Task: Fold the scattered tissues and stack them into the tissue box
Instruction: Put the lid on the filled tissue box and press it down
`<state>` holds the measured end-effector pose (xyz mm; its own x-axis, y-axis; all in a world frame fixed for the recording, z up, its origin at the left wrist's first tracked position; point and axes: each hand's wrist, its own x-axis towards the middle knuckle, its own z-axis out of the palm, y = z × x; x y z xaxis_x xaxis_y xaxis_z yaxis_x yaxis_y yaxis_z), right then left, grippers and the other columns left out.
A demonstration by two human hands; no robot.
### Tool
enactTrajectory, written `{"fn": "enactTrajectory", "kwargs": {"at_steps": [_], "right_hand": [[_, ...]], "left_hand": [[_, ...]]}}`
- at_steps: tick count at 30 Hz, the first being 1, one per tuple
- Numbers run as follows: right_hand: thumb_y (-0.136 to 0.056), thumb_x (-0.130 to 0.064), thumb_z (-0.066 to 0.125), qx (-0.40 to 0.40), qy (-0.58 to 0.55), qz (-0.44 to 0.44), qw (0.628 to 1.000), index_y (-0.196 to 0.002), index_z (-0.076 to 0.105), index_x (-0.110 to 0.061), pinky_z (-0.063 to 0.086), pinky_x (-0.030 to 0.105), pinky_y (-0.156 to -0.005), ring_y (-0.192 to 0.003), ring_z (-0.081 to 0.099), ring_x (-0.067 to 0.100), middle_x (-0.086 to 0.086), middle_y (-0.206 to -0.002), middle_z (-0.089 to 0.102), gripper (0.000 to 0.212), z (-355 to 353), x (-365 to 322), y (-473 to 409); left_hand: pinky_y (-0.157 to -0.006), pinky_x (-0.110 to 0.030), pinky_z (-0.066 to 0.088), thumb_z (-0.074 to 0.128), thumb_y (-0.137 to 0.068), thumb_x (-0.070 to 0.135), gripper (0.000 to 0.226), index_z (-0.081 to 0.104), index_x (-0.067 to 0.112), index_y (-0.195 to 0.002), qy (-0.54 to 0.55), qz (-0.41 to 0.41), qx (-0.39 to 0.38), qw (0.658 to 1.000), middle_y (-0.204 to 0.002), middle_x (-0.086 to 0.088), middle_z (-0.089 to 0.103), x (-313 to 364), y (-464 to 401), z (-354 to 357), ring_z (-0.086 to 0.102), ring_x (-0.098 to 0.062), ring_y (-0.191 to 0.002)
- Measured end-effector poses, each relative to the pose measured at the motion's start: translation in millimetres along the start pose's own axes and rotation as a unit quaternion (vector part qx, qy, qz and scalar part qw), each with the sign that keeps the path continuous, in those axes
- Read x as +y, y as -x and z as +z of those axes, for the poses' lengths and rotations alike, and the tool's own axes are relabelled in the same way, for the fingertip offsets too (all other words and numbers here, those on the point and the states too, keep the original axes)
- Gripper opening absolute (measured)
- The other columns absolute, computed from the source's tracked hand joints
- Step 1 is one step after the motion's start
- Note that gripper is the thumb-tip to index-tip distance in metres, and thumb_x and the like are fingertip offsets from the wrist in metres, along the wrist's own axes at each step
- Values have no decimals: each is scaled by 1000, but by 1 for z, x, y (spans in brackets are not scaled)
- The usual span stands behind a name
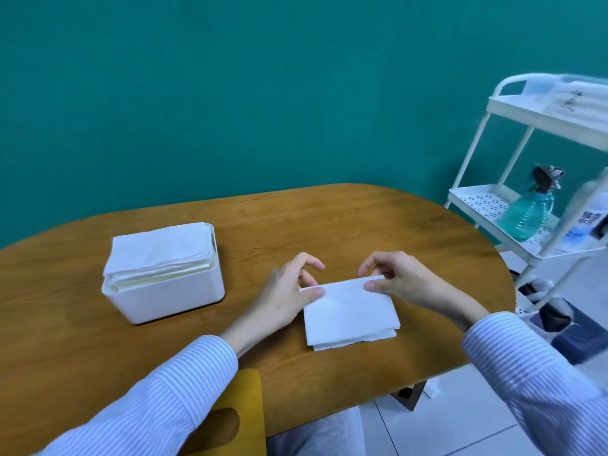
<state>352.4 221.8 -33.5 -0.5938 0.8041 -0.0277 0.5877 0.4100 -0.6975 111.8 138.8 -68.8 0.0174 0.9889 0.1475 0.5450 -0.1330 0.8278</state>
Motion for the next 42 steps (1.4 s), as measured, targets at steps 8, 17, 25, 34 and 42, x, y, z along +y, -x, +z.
{"fn": "enactTrajectory", "kwargs": {"at_steps": [8,17,25,34,42], "right_hand": [[-92,-15,66,-8,96,30,995,-103,65,-31,42,19,-64,-80,59,9,-4,-89,65,20,35,28,-7],[-93,-26,63,-5,272,-31,962,-99,56,-31,33,27,-77,-90,37,12,-11,-97,42,10,39,38,-9],[-90,-21,65,-62,192,-29,979,-96,49,-38,39,27,-83,-96,43,10,-11,-100,53,24,32,28,-4],[-94,-28,59,-100,297,23,949,-95,50,-34,30,32,-86,-99,39,13,-10,-104,44,11,36,10,-12],[-87,-14,60,-115,134,4,984,-88,53,-31,46,35,-73,-83,53,13,-9,-89,60,18,17,-7,3]], "left_hand": [[-66,-19,38,71,-89,22,27,59,33,-110,-74,-26,-8,997,-82,11,64,-26,2,26,55,3,-72],[-80,-18,34,64,-95,28,20,63,33,-114,-162,-4,-33,986,-100,15,46,-35,-2,33,46,-2,-98],[-96,-25,35,56,-91,15,29,58,36,-111,-148,64,-57,985,-97,15,56,-28,-3,30,49,-4,-99],[-104,-40,37,55,-96,19,23,52,34,-112,-196,57,-106,973,-105,11,47,-24,-3,23,45,-11,-107],[-95,-32,36,50,-95,13,23,55,34,-103,-133,73,-137,979,-100,6,51,-20,10,11,44,-10,-99]]}}
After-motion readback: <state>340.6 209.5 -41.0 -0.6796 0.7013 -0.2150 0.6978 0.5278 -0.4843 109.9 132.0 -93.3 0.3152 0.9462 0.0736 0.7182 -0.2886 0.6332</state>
